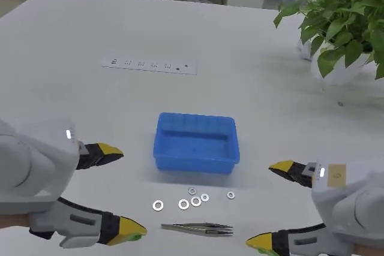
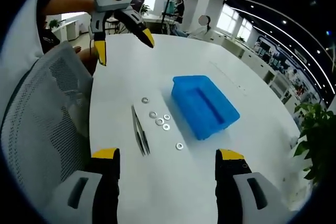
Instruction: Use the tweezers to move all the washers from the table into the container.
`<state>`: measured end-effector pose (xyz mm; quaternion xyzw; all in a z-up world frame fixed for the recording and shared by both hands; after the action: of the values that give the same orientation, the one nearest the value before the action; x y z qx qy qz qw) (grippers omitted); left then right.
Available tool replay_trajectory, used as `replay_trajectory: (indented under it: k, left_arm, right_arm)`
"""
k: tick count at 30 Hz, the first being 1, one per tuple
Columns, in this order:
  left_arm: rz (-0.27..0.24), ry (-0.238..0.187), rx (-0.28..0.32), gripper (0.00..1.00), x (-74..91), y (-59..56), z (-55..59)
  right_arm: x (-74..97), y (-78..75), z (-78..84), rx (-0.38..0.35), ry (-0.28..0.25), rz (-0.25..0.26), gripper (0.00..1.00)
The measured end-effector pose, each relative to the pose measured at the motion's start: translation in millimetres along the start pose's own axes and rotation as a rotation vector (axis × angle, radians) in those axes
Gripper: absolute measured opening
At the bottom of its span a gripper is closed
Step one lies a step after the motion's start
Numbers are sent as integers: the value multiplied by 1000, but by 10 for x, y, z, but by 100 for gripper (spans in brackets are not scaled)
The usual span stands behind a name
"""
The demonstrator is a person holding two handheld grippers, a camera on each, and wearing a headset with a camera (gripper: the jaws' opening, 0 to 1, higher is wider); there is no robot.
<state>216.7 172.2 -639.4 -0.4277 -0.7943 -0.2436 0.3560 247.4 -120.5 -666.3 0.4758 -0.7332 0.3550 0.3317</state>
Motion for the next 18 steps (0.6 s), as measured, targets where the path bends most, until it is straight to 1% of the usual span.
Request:
replay_trajectory:
  k: [3,7,11,14,18]
  left_arm:
    - [-5,-6,6,77,22,0,-1]
    - [-7,-5,4,77,36,-13,9]
    - [-9,-2,2,77,46,-21,17]
    - [-14,-9,4,77,55,-25,12]
    - [-18,-1,1,77,58,-32,30]
  right_arm:
    - [18,-2,-20,6,4,9,75]
    - [50,-30,-39,-15,-12,22,75]
    - [69,-41,-24,-18,-8,34,74]
    - [89,-31,-13,-27,-10,38,74]
    - [94,-4,8,-37,-4,39,74]
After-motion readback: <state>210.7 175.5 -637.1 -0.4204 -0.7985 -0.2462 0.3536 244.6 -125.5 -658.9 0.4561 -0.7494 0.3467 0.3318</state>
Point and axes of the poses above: the centre of the closed fingertips' face, and the gripper's own axes: x roughly backward along the fingers, y roughly to its left, z roughly out of its underside, the point moved 10 cm from there along x, roughly backward along the fingers, and after that the axes turned 12 degrees about y, right-handed, at the moved point
